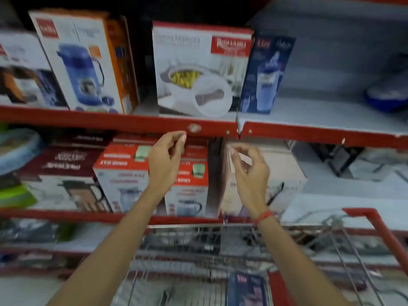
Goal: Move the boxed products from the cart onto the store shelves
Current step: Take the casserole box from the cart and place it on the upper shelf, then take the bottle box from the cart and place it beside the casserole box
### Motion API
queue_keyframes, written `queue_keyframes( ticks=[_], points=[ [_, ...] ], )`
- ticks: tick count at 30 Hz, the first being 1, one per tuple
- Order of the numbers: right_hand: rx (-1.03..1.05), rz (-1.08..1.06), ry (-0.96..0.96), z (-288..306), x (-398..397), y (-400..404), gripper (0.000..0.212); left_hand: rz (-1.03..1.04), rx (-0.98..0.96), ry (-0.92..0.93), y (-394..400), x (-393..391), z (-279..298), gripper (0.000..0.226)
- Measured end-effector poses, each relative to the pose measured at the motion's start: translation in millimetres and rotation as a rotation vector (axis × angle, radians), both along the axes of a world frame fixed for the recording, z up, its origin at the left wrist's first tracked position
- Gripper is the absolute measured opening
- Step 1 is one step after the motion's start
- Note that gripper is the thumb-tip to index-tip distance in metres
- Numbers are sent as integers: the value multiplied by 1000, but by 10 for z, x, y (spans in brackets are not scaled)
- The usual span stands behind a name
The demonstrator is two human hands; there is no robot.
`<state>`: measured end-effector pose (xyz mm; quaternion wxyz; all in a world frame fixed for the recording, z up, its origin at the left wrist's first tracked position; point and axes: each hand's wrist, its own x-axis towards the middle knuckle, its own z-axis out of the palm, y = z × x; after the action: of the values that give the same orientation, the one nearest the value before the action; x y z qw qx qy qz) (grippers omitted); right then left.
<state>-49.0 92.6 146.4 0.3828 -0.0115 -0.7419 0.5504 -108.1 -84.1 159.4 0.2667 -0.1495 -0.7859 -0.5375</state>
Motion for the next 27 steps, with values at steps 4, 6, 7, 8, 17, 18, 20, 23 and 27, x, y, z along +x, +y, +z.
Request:
queue_keyframes(
  ticks=[4,6,7,8,17,18,20,23,27],
  points=[
    [4,21,-210,-646,478,16,11,-31,-87,-194,167,441,-662,26],
    [12,15,-344,-1023,725,69,9,-83,-149,-316,250,667,-1026,24],
    [12,10,-420,-1220,850,107,9,-111,-158,-390,300,790,-1221,23],
    [17,7,-507,-1408,970,147,10,-140,-132,-485,358,916,-1413,22],
    [-112,25,-1331,-2745,1771,892,22,-181,81,-1459,911,1825,-2709,10],
    [-95,11,-1393,-2826,1806,965,23,-166,82,-1506,940,1854,-2797,9],
    [-142,-21,-1487,-2966,1854,1083,23,-161,59,-1575,994,1877,-2926,12],
    [-308,3,-1585,-3066,1880,1152,17,-188,-15,-1624,1078,1871,-3034,13],
    [-510,-11,-1603,-3218,1816,1213,37,-174,-105,-1664,1180,1810,-3194,24]
  ],
)
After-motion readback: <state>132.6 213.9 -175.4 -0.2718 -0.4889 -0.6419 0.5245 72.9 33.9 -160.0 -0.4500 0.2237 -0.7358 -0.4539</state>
